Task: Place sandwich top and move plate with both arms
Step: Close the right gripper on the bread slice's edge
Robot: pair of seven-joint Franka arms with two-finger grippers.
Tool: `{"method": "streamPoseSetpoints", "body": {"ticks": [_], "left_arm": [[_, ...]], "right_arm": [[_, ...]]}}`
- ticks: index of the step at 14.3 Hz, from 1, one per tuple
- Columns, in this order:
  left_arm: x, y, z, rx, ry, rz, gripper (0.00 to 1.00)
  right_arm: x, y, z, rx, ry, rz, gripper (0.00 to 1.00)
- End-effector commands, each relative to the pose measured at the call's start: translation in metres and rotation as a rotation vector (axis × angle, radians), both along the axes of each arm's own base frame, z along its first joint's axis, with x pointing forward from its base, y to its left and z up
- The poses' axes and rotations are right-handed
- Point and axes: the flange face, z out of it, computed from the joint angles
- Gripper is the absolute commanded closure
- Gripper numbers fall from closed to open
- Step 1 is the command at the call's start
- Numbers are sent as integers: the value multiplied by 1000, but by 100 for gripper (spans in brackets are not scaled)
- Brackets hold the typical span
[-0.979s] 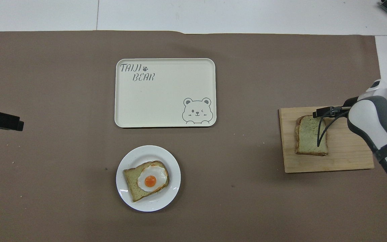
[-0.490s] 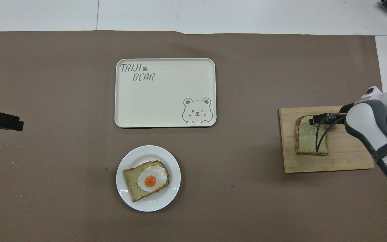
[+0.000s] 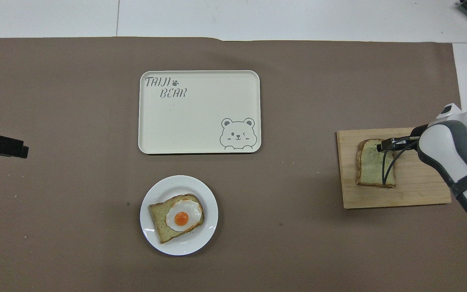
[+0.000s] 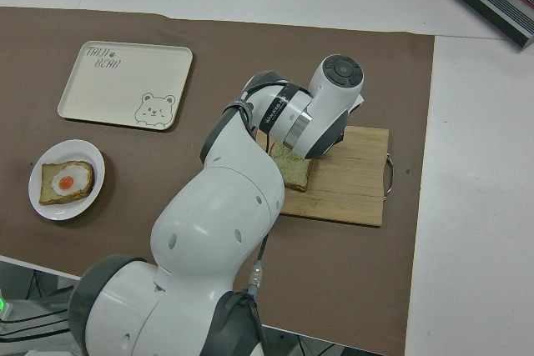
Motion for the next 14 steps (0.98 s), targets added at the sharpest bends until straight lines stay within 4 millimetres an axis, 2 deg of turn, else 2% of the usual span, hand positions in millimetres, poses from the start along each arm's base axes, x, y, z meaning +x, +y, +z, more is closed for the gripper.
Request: {"method": "streamPoseSetpoints", "body": {"ticks": [1,8,11,14], "left_arm": [[-2,2,2,7,-1,8,0],[-2,2,3,7,-2,8,0],[-2,2,3,7,-2,8,0],[-3,2,3,7,-1,8,0]], "right_arm": [[-6,1,-1,19,1,15,100],[-5,3,0,17,3,20,100],[1,8,12,16,-7,37,100],[6,9,40,-3,-1,41,100]]}}
